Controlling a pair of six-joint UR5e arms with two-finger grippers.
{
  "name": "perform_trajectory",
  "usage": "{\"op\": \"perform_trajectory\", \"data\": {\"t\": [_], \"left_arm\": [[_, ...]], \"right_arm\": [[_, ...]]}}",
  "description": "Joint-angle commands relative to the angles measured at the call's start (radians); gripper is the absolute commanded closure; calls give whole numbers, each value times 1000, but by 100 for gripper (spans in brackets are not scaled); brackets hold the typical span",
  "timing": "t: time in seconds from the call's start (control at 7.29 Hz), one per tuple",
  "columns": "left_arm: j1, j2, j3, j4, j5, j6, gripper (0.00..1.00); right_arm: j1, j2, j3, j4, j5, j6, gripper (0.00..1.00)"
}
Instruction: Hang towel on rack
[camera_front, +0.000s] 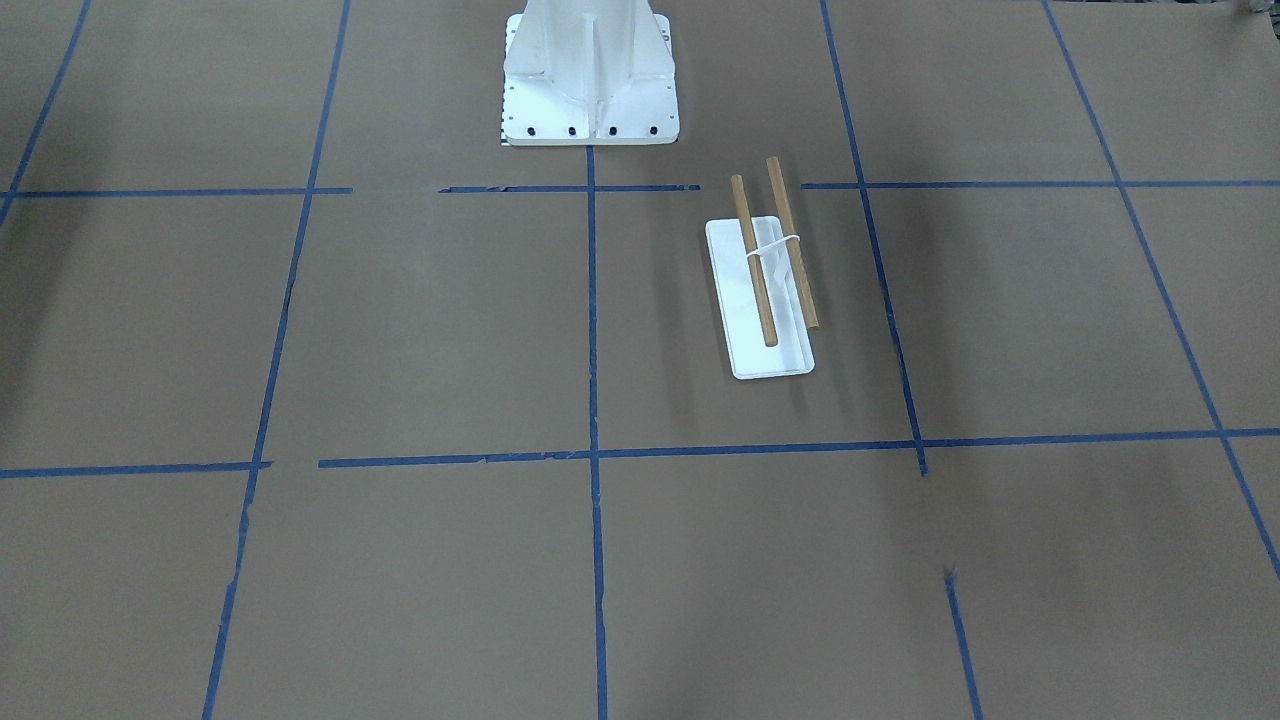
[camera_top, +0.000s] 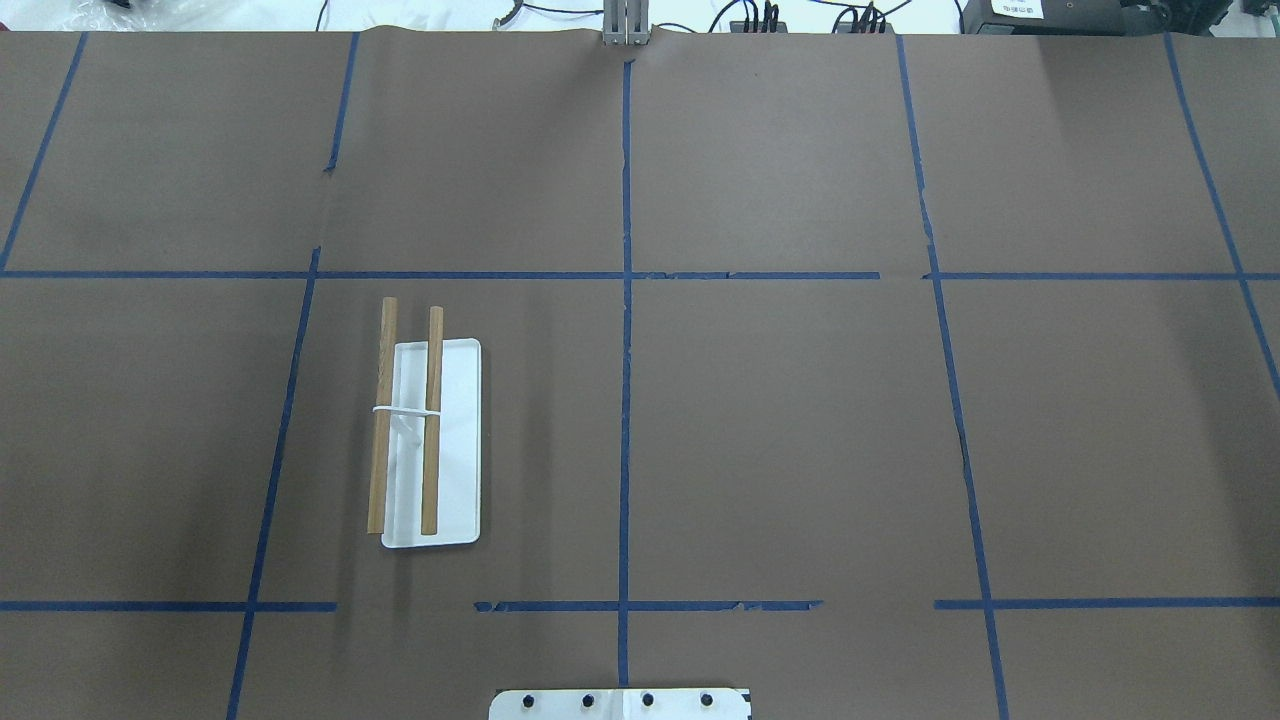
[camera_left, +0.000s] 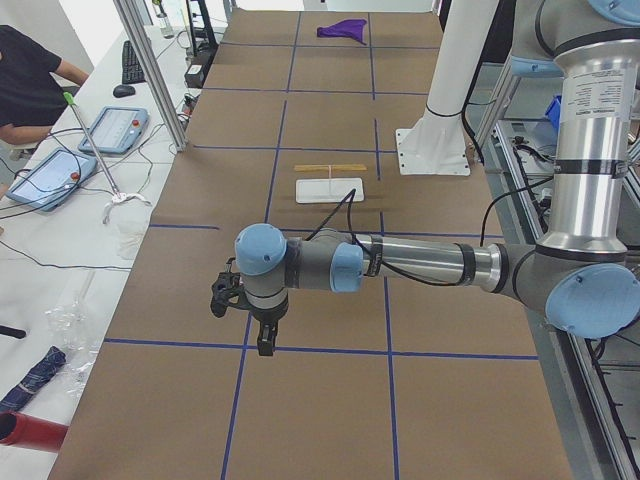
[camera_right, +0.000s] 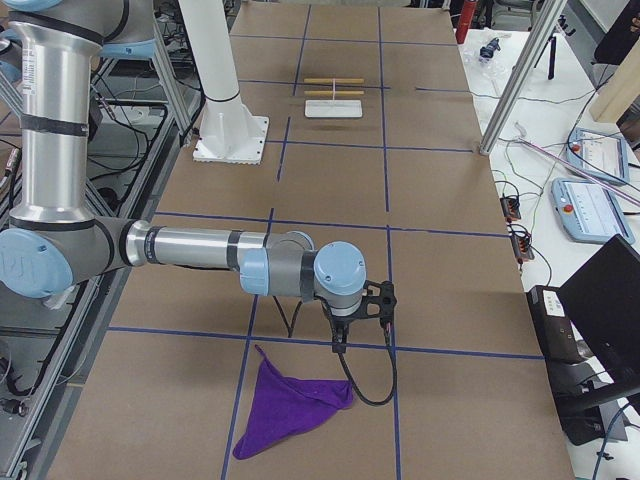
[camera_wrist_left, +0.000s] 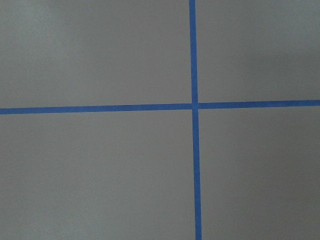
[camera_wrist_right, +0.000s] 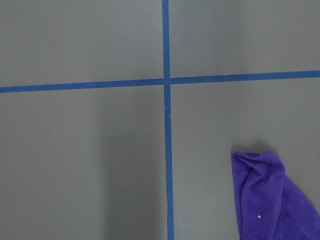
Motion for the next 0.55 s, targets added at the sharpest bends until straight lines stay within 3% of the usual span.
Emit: {"op": "perform_trajectory", "data": {"t": [0.0, 0.41], "left_arm": [[0, 0, -3, -3, 0, 0, 0], [0, 1, -17, -1, 0, 0, 0]], "right_arm": [[0, 9, 4, 5, 3, 7, 0], [-3, -21, 7, 7, 0, 7, 0]]}}
